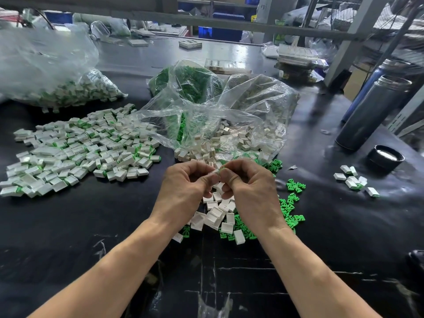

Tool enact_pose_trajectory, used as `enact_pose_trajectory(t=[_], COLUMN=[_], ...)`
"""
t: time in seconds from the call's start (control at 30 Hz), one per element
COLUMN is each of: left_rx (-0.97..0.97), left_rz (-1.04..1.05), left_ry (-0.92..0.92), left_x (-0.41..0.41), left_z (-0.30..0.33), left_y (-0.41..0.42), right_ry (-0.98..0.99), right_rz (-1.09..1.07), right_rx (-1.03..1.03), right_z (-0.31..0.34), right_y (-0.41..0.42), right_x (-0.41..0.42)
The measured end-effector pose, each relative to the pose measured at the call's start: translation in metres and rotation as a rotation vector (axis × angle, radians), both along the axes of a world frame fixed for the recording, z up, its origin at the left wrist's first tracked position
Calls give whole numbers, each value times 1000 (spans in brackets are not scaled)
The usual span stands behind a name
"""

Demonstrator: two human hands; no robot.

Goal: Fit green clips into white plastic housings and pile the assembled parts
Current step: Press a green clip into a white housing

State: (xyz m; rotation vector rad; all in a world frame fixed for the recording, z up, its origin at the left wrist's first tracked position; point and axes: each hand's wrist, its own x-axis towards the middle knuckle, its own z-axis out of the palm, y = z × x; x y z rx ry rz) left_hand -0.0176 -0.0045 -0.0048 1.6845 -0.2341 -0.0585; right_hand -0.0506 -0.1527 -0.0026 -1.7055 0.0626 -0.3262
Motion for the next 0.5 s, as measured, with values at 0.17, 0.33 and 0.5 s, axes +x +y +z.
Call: enact_pose_trajectory(t=[0.17,0.33,0.5], left_rx=[42,37,-8], left_rz=[5,0,-5], left_ry=[-40,-50,23], left_x=[0,-2,0], left_z=[0,1,2], left_y=[-1,-4,0], right_ry=[4,8,13], right_rz=[-28,-39,-12], right_rx=[-82,-115,-98], right_z=[-1,0,2], right_y=[0,0,0], right_x=[1,0,0])
